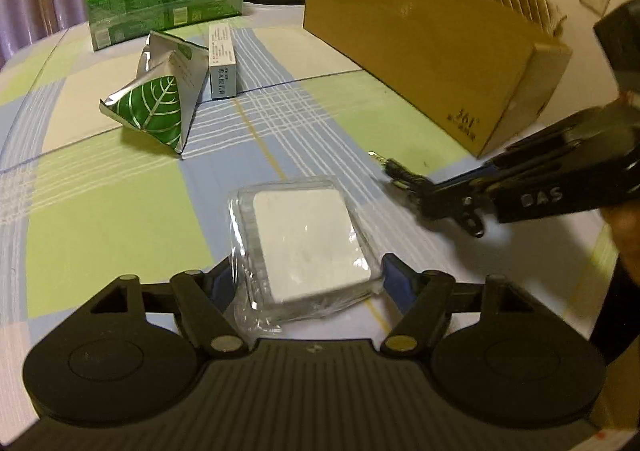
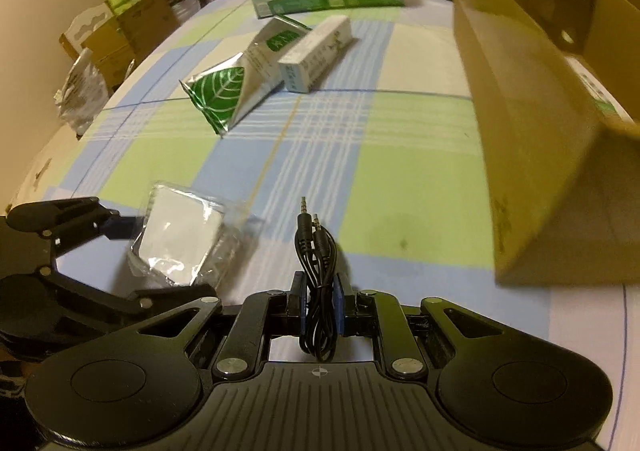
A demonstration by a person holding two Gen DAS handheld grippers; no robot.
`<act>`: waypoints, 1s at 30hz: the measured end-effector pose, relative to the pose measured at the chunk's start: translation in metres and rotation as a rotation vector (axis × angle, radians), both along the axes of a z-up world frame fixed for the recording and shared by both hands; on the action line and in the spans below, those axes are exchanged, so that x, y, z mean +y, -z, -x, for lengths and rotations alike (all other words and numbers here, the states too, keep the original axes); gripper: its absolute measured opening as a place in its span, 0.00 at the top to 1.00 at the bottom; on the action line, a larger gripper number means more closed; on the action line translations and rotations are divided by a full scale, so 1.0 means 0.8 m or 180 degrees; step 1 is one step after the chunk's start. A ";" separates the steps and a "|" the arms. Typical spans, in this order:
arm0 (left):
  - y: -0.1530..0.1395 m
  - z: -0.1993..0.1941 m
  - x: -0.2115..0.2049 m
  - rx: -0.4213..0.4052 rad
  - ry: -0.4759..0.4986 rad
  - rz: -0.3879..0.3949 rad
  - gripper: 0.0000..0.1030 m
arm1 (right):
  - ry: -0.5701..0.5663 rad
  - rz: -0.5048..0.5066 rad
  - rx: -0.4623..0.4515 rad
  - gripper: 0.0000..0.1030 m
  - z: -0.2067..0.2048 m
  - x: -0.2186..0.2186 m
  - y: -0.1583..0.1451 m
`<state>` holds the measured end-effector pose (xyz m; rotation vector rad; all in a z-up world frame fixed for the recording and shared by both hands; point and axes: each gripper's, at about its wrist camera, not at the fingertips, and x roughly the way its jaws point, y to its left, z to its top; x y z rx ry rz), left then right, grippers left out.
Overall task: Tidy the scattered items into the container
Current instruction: 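Grasp the clear plastic packet with the left tool while the right tool holds the cable, then carry the packet and cable with both tools over the cardboard box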
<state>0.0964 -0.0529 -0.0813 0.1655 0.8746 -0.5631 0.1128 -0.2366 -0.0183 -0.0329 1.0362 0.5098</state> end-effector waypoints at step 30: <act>-0.031 0.036 -0.018 -0.0164 -0.0752 -0.0053 0.38 | 0.0142 -0.0194 -0.0171 0.90 0.037 -0.024 -0.029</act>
